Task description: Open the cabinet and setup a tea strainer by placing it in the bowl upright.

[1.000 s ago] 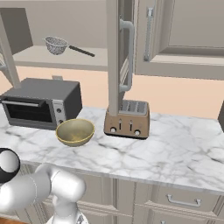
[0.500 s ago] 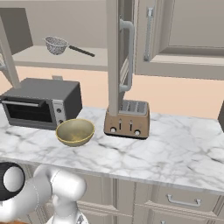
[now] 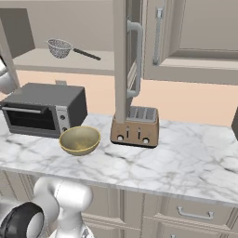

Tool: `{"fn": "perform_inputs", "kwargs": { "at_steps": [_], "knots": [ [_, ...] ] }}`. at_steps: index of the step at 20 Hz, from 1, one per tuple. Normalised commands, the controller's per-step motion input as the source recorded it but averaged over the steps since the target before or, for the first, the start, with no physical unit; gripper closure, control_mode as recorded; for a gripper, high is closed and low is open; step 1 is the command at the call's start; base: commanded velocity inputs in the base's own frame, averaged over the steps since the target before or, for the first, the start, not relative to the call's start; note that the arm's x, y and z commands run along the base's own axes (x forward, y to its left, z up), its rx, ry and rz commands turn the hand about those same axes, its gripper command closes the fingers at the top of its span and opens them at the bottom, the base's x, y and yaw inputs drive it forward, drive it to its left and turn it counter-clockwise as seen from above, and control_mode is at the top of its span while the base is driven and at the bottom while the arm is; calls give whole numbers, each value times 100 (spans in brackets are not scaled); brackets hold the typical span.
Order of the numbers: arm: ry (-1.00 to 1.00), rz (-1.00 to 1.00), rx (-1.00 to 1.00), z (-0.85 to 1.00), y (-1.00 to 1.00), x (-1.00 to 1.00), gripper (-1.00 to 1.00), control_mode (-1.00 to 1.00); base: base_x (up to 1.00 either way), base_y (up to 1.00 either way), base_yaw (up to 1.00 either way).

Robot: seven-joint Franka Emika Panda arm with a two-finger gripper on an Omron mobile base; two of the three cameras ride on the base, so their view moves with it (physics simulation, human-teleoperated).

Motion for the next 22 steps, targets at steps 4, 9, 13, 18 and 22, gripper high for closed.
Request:
{"fn": "perform_inputs", "kwargs": {
  "at_steps": [4,9,13,18,22],
  "knots": [
    [26,7,37,-16,1,45,-100,-100,0,0,0],
    [29,11,31,-4,4,46,-100,-100,0,0,0],
    [22,10,28,0,1,46,-100,-100,0,0,0],
    [6,12,7,-9,27,30,-100,-100,0,0,0],
    [0,10,2,-13,41,29,-100,-100,0,0,0]
  ]
}}
